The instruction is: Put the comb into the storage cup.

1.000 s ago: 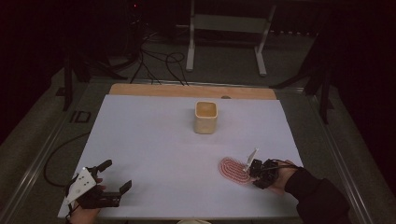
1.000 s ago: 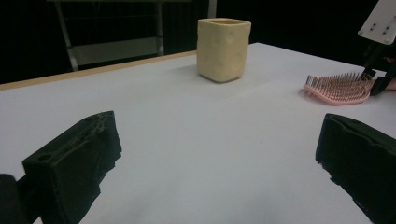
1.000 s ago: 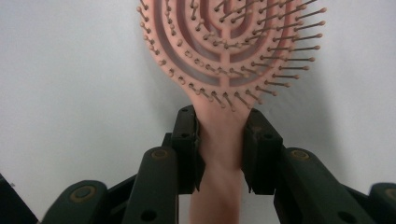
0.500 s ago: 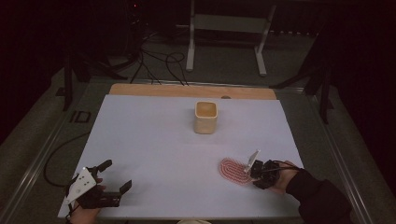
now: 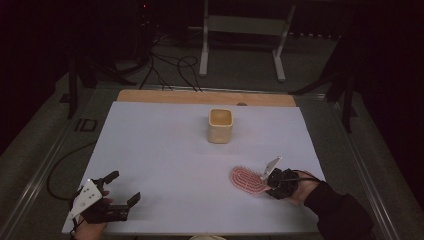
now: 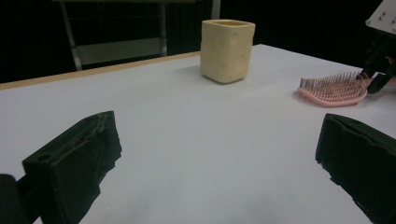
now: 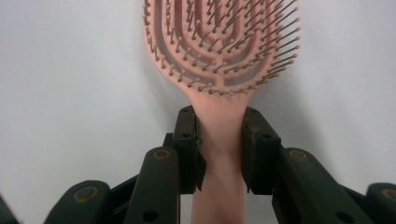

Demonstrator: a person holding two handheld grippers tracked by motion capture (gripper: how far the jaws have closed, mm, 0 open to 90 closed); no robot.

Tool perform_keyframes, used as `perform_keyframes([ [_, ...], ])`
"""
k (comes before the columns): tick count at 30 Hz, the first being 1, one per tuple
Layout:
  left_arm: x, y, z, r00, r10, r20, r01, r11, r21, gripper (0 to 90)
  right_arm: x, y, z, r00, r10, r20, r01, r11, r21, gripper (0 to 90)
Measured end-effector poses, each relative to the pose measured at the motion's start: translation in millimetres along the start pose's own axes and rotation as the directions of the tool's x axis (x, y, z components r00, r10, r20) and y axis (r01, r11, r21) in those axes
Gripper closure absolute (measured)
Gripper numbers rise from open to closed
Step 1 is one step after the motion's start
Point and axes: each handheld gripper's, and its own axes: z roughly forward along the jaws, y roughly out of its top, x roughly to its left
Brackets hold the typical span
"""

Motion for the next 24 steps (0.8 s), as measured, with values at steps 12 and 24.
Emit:
perform_keyframes([
  [12, 0.1, -0.2, 0.2, 1.0000, 0.000, 0.001, 0.000, 1.0000, 0.000, 0.2, -3.2, 5.0, -3.2, 0.9977, 0.056, 0.037, -0.051, 0.991, -0.127, 70.8],
  [24, 0.0, -0.1, -0.2, 1.0000, 0.002, -0.001, -0.002, 1.0000, 0.000, 0.2, 0.1, 14.6, -1.4, 0.9934, 0.107, 0.041, -0.093, 0.960, -0.264, 70.9],
])
